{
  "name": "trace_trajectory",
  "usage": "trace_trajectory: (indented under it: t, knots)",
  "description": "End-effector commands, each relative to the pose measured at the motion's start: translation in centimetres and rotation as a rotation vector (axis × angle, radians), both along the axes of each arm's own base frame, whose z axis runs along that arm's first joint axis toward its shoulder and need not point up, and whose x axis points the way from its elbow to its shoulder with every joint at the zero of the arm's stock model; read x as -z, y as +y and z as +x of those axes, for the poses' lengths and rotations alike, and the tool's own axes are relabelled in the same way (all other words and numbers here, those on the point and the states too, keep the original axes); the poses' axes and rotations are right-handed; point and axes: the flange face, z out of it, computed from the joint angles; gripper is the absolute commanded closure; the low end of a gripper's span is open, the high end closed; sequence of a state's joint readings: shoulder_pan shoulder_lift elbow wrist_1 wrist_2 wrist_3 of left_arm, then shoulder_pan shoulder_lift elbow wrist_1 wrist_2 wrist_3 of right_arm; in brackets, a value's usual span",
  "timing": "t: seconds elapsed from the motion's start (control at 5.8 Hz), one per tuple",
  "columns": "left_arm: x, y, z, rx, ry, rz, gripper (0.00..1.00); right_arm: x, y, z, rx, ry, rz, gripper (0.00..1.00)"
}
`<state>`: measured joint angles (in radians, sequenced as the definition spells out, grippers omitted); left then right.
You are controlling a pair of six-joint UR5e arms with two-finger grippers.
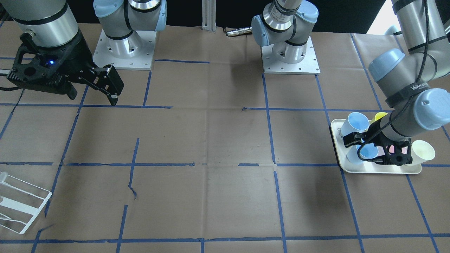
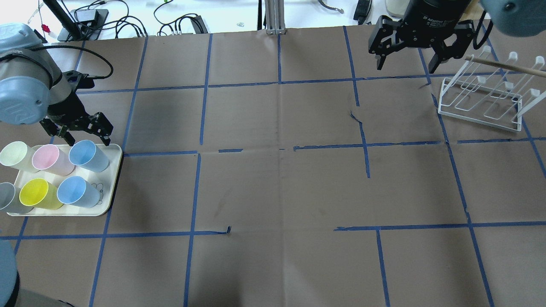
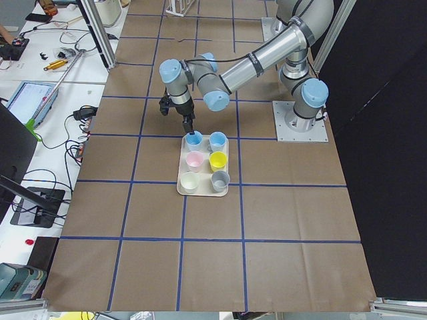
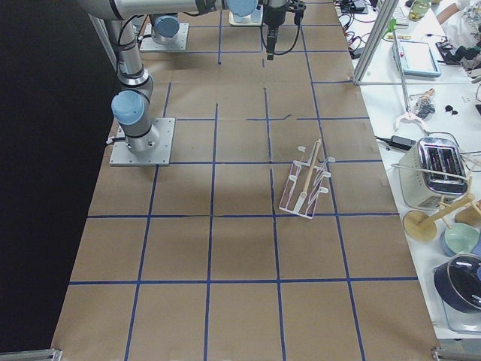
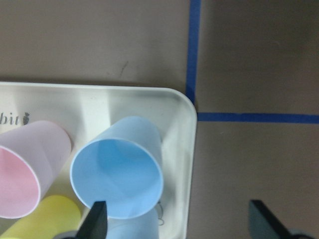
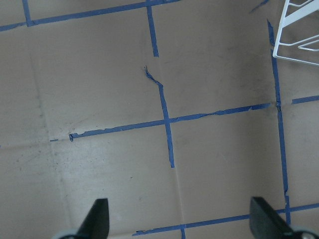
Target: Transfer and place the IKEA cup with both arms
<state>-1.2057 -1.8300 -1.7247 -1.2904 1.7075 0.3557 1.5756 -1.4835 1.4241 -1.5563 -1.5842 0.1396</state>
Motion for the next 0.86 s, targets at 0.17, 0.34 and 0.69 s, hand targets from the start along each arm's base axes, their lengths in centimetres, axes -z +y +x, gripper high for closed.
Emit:
trace_trajectory:
  t: [0.17, 0.34, 0.69]
  knots:
    - [-12.0, 2.6, -15.5, 0.168, 0.105, -0.026, 0.02, 0.0, 0.0, -0.2, -0.029, 0.000, -0.001, 0.00]
    - [-15.7, 3.6, -20.1, 0.159, 0.095, -0.023, 0.02, 0.0, 0.0, -0.2, -0.029, 0.000, -0.001, 0.00]
    - [-20.5, 6.9, -23.4, 0.212, 0.098, -0.073, 0.02, 0.0, 0.0, -0.2, -0.029, 0.000, 0.001, 0.00]
